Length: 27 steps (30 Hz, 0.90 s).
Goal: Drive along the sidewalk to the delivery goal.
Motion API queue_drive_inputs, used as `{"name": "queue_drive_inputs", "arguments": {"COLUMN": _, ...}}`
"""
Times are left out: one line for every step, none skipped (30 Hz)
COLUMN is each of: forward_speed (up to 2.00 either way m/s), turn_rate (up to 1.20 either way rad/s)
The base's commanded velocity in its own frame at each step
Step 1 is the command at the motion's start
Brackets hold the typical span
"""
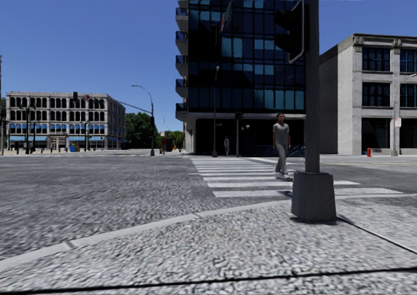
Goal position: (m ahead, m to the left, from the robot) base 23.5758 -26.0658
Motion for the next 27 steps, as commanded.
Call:
{"name": "queue_drive_inputs", "arguments": {"forward_speed": 2.00, "turn_rate": -0.37}}
{"name": "queue_drive_inputs", "arguments": {"forward_speed": 2.00, "turn_rate": -0.37}}
{"name": "queue_drive_inputs", "arguments": {"forward_speed": 2.00, "turn_rate": -0.37}}
{"name": "queue_drive_inputs", "arguments": {"forward_speed": 2.00, "turn_rate": -0.37}}
{"name": "queue_drive_inputs", "arguments": {"forward_speed": 2.00, "turn_rate": -0.37}}
{"name": "queue_drive_inputs", "arguments": {"forward_speed": 2.00, "turn_rate": -0.37}}
{"name": "queue_drive_inputs", "arguments": {"forward_speed": 2.00, "turn_rate": -0.37}}
{"name": "queue_drive_inputs", "arguments": {"forward_speed": 2.00, "turn_rate": -0.37}}
{"name": "queue_drive_inputs", "arguments": {"forward_speed": 2.00, "turn_rate": -0.37}}
{"name": "queue_drive_inputs", "arguments": {"forward_speed": 2.00, "turn_rate": -0.37}}
{"name": "queue_drive_inputs", "arguments": {"forward_speed": 2.00, "turn_rate": -0.37}}
{"name": "queue_drive_inputs", "arguments": {"forward_speed": 2.00, "turn_rate": -0.37}}
{"name": "queue_drive_inputs", "arguments": {"forward_speed": 2.00, "turn_rate": -0.37}}
{"name": "queue_drive_inputs", "arguments": {"forward_speed": 2.00, "turn_rate": -0.37}}
{"name": "queue_drive_inputs", "arguments": {"forward_speed": 2.00, "turn_rate": -0.34}}
{"name": "queue_drive_inputs", "arguments": {"forward_speed": 2.00, "turn_rate": -0.31}}
{"name": "queue_drive_inputs", "arguments": {"forward_speed": 2.00, "turn_rate": -0.31}}
{"name": "queue_drive_inputs", "arguments": {"forward_speed": 2.00, "turn_rate": -0.29}}
{"name": "queue_drive_inputs", "arguments": {"forward_speed": 2.00, "turn_rate": -0.19}}
{"name": "queue_drive_inputs", "arguments": {"forward_speed": 2.00, "turn_rate": -0.01}}
{"name": "queue_drive_inputs", "arguments": {"forward_speed": 2.00, "turn_rate": -0.01}}
{"name": "queue_drive_inputs", "arguments": {"forward_speed": 2.00, "turn_rate": 0.00}}
{"name": "queue_drive_inputs", "arguments": {"forward_speed": 2.00, "turn_rate": 0.00}}
{"name": "queue_drive_inputs", "arguments": {"forward_speed": 2.00, "turn_rate": 0.00}}
{"name": "queue_drive_inputs", "arguments": {"forward_speed": 2.00, "turn_rate": 0.00}}
{"name": "queue_drive_inputs", "arguments": {"forward_speed": 2.00, "turn_rate": 0.00}}
{"name": "queue_drive_inputs", "arguments": {"forward_speed": 2.00, "turn_rate": 0.00}}
